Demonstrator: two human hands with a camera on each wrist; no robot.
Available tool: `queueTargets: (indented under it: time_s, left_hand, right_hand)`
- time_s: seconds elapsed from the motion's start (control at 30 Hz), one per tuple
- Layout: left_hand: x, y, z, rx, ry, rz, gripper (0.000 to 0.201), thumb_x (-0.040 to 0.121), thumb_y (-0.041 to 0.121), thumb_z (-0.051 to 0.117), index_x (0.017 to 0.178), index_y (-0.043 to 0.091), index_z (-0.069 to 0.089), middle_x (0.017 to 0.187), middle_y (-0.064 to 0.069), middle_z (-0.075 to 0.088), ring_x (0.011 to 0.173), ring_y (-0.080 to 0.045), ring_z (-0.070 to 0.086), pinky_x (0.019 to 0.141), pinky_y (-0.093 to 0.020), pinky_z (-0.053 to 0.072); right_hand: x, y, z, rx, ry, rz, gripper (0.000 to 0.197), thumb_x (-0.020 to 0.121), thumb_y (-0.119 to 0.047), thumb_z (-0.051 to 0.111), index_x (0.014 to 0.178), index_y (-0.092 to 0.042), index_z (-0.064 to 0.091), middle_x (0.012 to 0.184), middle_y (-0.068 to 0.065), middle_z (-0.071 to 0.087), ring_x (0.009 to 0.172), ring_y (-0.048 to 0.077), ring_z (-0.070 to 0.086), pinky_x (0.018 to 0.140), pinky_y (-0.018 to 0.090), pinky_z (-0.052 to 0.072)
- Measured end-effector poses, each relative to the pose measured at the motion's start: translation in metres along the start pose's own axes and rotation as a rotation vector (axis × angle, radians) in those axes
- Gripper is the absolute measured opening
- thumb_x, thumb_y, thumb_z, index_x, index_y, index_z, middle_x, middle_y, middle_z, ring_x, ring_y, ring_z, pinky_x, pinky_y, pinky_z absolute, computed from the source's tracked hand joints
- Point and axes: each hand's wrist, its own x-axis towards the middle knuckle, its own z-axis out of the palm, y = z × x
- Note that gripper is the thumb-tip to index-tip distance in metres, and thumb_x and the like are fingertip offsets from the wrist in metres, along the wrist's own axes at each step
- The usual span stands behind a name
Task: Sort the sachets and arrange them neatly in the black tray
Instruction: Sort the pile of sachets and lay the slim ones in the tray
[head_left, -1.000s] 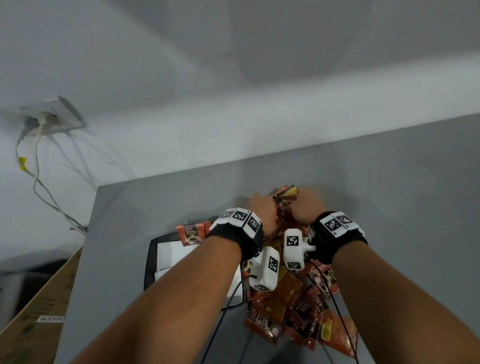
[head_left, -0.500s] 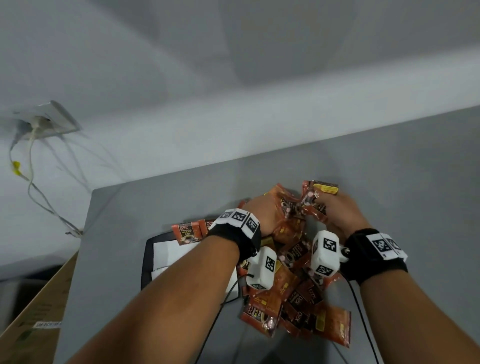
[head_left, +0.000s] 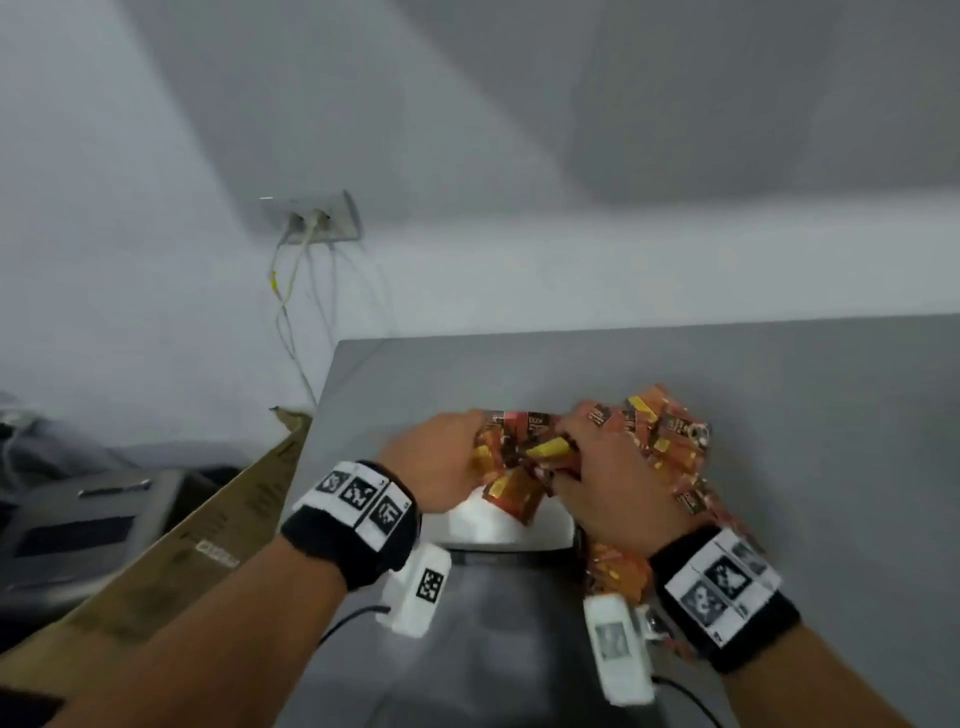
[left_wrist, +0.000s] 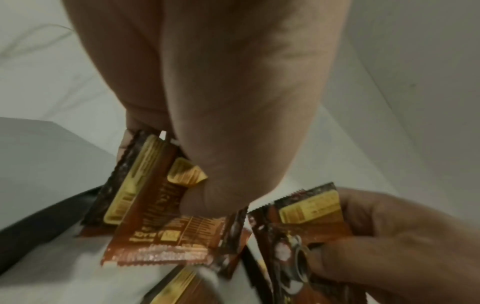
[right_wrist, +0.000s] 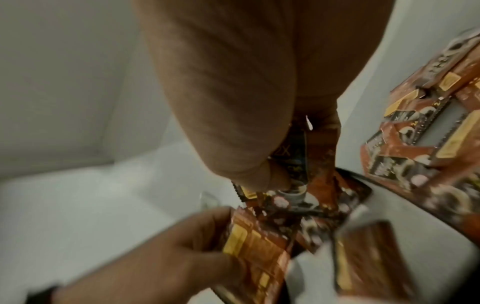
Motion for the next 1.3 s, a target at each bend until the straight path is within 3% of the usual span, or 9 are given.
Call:
queueTargets:
  time_s: [0.07,0.17,0.27,0.47,0.7,0.93,1.13,1.23,1.3]
  left_hand:
    - [-0.008,-0.011,0.025,0.06,0.028,-0.027,0.031,0.088,0.041,0.064,0.109,0.027,0.047,0.107,0.002,0.063,0.095,-0.025,0.064,0.073,-0.033,0.048]
    - [-0.016,-0.016,0.045,0.072,-0.001,-0.03,0.027,0.089,0.031,0.063,0.108,0.023,0.046,0.108,-0.002,0.06,0.086,-0.021,0.055,0.067,-0.032,0.039]
    - [-0.019,-0.015,0.049,0.091,-0.03,-0.024,0.03,0.088,0.031,0.065,0.113,0.023,0.049,0.111,-0.002,0.059,0.087,-0.019,0.054,0.068,-0.033,0.042]
    - [-0.02,-0.019,0.043,0.113,0.024,0.009,0.031,0.086,0.013,0.061,0.113,0.023,0.051,0.114,-0.002,0.057,0.1,-0.022,0.058,0.075,-0.03,0.045]
    - [-0.018,-0.027,0.038,0.016,-0.024,0.016,0.027,0.088,0.028,0.059,0.115,0.028,0.053,0.118,0.003,0.058,0.094,-0.016,0.053,0.076,-0.027,0.043]
    - [-0.018,-0.032,0.035,-0.034,-0.146,0.043,0.041,0.077,0.036,0.066,0.116,0.032,0.054,0.119,0.006,0.06,0.102,-0.015,0.058,0.087,-0.032,0.054]
    - [-0.018,-0.035,0.035,-0.048,-0.199,0.098,0.055,0.071,0.049,0.073,0.12,0.031,0.057,0.118,0.009,0.06,0.099,-0.01,0.057,0.086,-0.03,0.053]
    - [-0.017,-0.036,0.033,-0.12,-0.164,0.105,0.047,0.073,0.054,0.068,0.115,0.036,0.058,0.114,0.013,0.06,0.1,-0.006,0.057,0.087,-0.029,0.053]
    - [-0.012,-0.031,0.03,-0.165,-0.101,0.118,0.034,0.077,0.056,0.064,0.106,0.04,0.057,0.106,0.019,0.059,0.098,-0.004,0.058,0.087,-0.029,0.053]
  right_hand:
    - [-0.002,-0.006,0.027,-0.122,-0.077,-0.004,0.02,0.09,-0.023,0.06,0.109,-0.026,0.053,0.103,-0.002,0.066,0.095,0.019,0.063,0.081,0.038,0.054]
    - [-0.007,-0.009,0.053,-0.27,-0.1,-0.057,0.029,0.092,-0.024,0.061,0.119,-0.03,0.051,0.109,-0.002,0.066,0.099,0.02,0.063,0.086,0.035,0.054]
    - [-0.01,-0.006,0.064,-0.362,-0.113,-0.088,0.042,0.092,-0.019,0.059,0.133,-0.028,0.05,0.116,-0.001,0.065,0.106,0.021,0.058,0.093,0.034,0.047]
    - [-0.01,-0.005,0.062,-0.343,-0.061,-0.068,0.029,0.096,-0.027,0.058,0.125,-0.029,0.054,0.12,-0.004,0.06,0.109,0.017,0.053,0.095,0.03,0.043]
    - [-0.01,0.0,0.063,-0.239,-0.104,0.025,0.046,0.093,-0.028,0.062,0.137,-0.03,0.048,0.13,-0.005,0.055,0.123,0.016,0.048,0.105,0.027,0.039]
    - [-0.008,0.003,0.058,-0.176,-0.167,0.063,0.046,0.083,-0.042,0.067,0.126,-0.035,0.054,0.118,-0.006,0.062,0.112,0.017,0.056,0.096,0.034,0.05]
    - [-0.016,0.006,0.055,-0.164,-0.258,0.047,0.056,0.079,-0.055,0.072,0.129,-0.035,0.055,0.123,-0.011,0.056,0.114,0.011,0.045,0.097,0.031,0.043]
    - [-0.019,0.009,0.049,-0.057,-0.229,0.088,0.064,0.069,-0.068,0.073,0.124,-0.04,0.057,0.12,-0.015,0.055,0.113,0.008,0.048,0.093,0.031,0.044]
    - [-0.02,0.014,0.038,0.082,-0.131,0.13,0.052,0.073,-0.063,0.074,0.117,-0.038,0.062,0.114,-0.017,0.058,0.105,0.0,0.053,0.086,0.025,0.045]
